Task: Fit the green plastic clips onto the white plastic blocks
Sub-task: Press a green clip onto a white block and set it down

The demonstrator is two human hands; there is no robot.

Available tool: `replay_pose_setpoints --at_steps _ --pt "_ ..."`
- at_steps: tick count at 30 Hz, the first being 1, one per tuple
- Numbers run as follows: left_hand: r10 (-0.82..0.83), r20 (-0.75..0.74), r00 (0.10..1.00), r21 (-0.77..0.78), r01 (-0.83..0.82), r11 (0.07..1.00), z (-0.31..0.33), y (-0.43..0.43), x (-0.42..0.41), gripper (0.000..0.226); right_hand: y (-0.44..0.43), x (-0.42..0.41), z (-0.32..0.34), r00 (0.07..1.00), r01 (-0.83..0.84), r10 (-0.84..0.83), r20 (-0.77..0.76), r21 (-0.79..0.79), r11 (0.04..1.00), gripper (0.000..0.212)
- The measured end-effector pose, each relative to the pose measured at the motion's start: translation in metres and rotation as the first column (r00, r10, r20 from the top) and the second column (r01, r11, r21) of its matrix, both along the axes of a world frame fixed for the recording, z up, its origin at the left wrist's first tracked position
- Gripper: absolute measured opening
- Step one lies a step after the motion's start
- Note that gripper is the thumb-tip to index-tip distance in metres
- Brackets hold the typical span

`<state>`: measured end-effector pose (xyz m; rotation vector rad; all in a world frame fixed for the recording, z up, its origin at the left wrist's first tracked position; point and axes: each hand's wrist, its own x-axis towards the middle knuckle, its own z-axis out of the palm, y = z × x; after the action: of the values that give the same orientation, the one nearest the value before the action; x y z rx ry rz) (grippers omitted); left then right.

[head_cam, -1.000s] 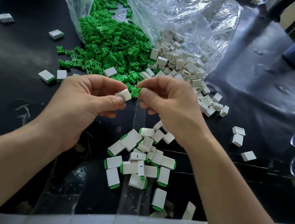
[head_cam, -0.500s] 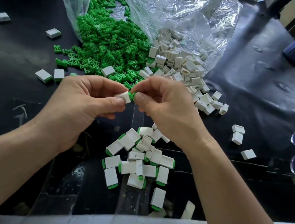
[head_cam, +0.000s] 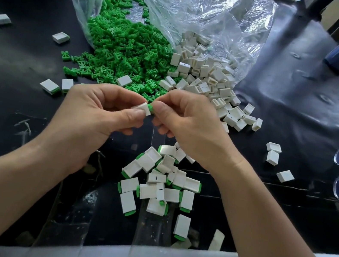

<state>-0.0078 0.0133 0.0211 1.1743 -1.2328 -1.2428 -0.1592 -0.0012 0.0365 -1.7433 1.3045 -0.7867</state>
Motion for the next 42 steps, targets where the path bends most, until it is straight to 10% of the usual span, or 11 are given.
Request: replay_pose_setpoints --at_steps 22,30,42 --pt "-0.234 0.226 0.946 0.007 0.239 0.971 0.004 0.007 0.004 0.022 0.008 0.000 0.008 0.858 -0.250 0.163 -0.488 -0.117 0.961 0.019" --pt "-0.094 -0.063 0.994 -0.010 0.094 0.996 0.005 0.001 0.002 0.018 0.004 -0.004 0.011 0.984 -0.004 -0.023 0.177 0.148 0.989 0.045" --pt "-0.229 -0.176 0.957 -0.079 0.218 0.973 0.007 0.004 -0.002 0.010 0.010 0.013 0.009 0.850 -0.325 0.005 0.526 0.517 0.792 0.055"
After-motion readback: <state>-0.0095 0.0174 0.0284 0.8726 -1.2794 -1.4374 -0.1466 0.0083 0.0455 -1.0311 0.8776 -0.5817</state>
